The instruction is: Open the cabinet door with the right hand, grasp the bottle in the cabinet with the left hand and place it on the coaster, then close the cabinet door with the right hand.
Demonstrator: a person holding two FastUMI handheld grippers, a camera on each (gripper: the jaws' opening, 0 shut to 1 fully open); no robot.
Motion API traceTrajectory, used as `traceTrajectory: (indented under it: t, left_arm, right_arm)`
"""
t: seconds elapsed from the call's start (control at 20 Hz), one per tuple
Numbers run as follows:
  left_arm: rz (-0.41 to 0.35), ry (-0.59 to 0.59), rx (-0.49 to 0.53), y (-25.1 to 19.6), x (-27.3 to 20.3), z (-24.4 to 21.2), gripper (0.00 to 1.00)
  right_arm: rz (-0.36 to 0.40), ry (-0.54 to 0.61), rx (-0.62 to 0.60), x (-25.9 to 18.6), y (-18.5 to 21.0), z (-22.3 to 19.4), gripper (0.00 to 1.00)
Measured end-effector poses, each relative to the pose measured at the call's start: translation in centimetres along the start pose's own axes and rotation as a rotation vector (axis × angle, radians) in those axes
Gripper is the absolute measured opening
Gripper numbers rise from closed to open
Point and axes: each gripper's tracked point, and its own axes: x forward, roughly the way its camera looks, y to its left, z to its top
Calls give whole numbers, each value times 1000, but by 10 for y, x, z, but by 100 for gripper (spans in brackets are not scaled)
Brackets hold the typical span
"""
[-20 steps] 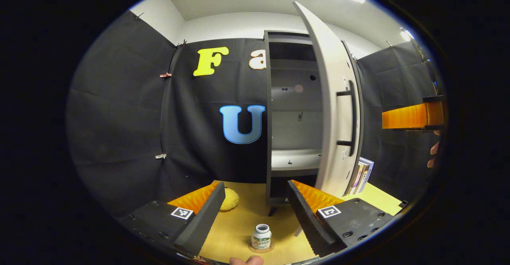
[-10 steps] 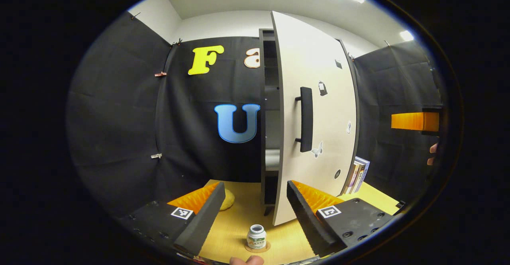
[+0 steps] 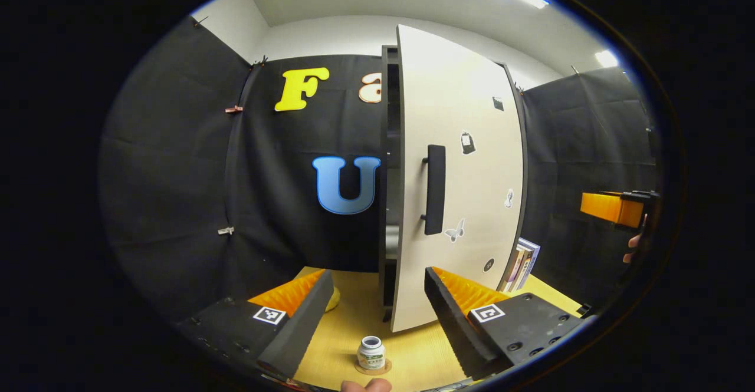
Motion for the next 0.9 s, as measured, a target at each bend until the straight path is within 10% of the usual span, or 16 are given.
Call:
traceTrajectory:
  t: [0.9]
  left_arm:
    - [-45, -51, 27, -17, 2, 30, 97]
  right_arm:
    - [-24, 13, 13, -2, -5, -8, 97]
